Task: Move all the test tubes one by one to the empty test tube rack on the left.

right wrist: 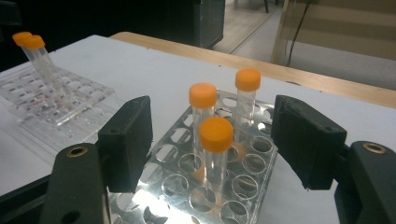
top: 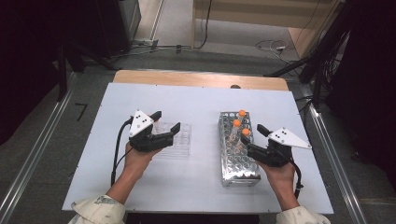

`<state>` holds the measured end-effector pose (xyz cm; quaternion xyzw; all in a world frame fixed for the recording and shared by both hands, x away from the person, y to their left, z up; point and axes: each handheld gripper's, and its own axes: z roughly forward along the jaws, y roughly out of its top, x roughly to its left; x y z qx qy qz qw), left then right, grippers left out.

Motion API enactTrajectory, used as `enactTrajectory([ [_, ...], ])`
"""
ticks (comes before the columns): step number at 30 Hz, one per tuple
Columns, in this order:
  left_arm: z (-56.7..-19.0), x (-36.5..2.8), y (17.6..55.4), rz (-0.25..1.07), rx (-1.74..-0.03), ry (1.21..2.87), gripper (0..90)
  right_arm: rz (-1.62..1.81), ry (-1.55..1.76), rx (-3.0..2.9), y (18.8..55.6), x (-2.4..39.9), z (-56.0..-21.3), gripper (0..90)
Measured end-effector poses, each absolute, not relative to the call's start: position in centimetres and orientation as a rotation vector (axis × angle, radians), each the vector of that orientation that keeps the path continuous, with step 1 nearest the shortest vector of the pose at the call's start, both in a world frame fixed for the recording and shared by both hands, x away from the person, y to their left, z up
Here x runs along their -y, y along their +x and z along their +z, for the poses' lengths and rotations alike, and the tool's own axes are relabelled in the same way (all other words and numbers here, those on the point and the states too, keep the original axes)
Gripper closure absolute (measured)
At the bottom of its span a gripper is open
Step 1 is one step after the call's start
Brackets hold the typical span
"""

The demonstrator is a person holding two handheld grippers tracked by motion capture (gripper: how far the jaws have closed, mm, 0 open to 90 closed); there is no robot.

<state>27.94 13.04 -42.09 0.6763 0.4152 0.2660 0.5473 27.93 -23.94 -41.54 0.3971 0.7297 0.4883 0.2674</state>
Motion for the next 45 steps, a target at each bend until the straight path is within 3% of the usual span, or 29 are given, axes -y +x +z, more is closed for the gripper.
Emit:
enactTrajectory([
  [19, -42.5, -12.4, 27.9, 0.614, -0.969, 1.632, 20.7, 1.262, 1.043, -2.044, 29.7, 24.1, -45.5, 41.7],
  [34, -42.5, -12.4, 27.8, 0.612, -0.969, 1.636, 20.8, 1.304, 1.013, -2.051, 30.2, 24.3, -46.4, 62.0],
  [45, -42.5, -12.4, 27.8, 0.612, -0.97, 1.634, 20.8, 1.286, 0.997, -2.076, 30.3, 24.0, -46.7, 69.3],
])
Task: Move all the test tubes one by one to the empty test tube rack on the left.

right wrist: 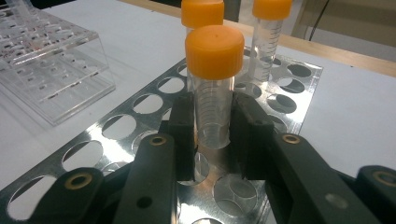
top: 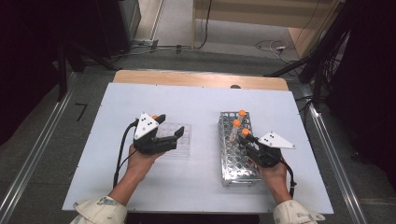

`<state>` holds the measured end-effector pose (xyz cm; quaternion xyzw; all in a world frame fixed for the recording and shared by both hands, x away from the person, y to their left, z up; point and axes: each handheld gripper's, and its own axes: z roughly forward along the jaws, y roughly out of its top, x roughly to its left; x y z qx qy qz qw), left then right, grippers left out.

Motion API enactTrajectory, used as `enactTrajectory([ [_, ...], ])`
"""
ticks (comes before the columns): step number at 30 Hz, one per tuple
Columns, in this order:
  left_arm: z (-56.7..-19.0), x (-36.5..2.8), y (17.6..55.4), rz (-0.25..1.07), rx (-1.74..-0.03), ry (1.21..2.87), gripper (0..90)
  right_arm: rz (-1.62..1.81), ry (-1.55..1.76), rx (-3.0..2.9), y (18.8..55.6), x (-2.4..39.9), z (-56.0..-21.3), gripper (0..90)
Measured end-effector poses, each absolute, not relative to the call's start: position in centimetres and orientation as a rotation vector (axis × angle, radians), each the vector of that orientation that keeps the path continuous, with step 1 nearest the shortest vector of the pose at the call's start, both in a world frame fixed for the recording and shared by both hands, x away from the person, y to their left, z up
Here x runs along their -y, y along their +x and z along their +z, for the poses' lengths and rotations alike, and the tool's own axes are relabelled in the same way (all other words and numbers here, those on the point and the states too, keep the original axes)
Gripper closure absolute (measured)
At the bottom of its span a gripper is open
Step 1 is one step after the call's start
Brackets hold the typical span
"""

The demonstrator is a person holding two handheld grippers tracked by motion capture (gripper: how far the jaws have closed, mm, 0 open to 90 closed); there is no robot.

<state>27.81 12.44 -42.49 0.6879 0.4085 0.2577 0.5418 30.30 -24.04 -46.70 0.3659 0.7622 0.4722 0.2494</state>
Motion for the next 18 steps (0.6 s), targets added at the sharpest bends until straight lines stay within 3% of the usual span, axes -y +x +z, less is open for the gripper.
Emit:
enactTrajectory([
  [18, -42.4, -12.5, 27.8, 0.611, -0.97, 1.632, 20.9, 1.364, 0.99, -1.974, 29.6, 24.6, -44.3, 71.8],
])
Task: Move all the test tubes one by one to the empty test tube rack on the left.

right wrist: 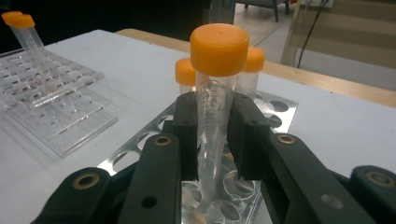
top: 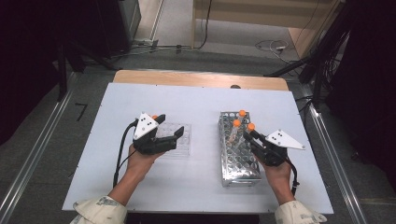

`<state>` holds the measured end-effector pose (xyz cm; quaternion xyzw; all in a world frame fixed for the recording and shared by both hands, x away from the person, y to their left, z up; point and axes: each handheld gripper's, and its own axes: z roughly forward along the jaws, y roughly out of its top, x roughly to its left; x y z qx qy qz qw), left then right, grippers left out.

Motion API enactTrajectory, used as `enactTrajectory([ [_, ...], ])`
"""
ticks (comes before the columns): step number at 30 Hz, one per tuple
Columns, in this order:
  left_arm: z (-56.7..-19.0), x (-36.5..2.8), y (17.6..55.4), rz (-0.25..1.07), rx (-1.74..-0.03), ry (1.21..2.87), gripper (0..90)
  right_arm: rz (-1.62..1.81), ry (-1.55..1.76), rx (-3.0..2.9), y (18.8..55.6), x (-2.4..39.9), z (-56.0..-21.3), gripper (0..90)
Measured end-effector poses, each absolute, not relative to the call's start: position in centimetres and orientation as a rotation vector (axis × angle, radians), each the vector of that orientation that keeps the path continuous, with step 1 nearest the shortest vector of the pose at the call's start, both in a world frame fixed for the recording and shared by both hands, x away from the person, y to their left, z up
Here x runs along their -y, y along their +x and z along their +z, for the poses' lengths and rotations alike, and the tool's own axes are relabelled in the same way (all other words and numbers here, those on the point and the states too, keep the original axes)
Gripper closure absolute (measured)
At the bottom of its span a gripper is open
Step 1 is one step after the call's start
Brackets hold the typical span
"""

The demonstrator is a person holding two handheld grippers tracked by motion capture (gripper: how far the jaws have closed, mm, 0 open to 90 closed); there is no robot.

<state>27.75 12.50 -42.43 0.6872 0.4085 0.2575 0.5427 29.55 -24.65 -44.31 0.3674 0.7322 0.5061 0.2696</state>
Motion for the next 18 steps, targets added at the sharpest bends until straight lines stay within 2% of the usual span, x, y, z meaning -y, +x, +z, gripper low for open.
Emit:
enactTrajectory([
  [18, -42.0, -12.5, 27.5, 0.606, -0.955, 1.617, 21.0, 1.404, 0.929, -1.931, 27.4, 23.1, -40.3, 71.9],
])
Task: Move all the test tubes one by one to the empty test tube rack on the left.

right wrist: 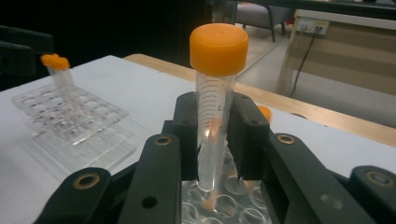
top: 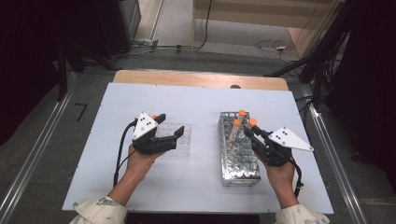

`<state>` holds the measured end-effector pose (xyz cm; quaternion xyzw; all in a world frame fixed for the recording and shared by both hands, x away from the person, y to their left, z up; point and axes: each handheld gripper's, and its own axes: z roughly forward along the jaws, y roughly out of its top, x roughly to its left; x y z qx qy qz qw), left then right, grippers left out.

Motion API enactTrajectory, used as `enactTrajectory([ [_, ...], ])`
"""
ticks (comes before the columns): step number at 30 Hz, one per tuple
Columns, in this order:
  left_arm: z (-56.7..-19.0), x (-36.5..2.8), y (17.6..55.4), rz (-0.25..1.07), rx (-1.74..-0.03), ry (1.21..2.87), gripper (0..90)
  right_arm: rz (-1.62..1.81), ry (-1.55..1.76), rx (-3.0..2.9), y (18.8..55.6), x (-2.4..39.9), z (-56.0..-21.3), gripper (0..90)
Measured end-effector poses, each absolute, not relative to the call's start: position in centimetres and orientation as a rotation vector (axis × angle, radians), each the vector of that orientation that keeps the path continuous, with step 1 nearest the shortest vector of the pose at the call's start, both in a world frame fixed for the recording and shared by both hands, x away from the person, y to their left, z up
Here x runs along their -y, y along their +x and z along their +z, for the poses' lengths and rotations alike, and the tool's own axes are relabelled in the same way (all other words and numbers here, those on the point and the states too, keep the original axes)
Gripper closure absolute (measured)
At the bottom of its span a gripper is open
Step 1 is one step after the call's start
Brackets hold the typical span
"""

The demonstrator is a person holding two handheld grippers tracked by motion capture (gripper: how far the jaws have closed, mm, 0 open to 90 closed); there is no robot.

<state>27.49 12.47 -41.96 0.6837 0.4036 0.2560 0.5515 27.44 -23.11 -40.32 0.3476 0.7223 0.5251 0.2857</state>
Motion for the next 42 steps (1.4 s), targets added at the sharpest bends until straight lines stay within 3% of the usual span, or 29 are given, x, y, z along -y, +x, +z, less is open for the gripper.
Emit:
enactTrajectory([
  [6, -41.6, -12.1, 27.1, 0.604, -0.93, 1.615, 20.4, 1.421, 0.881, -1.995, 27.2, 21.2, -40.3, 71.9],
  [16, -41.2, -11.3, 26.9, 0.587, -0.92, 1.629, 11.5, 1.43, 0.811, -2.088, 27.0, 17.9, -40.8, 71.9],
  [42, -40.5, -9.9, 25.7, 0.516, -0.802, 1.657, 20.5, 1.382, 0.726, -2.254, 27.3, 11.9, -41.7, 71.8],
])
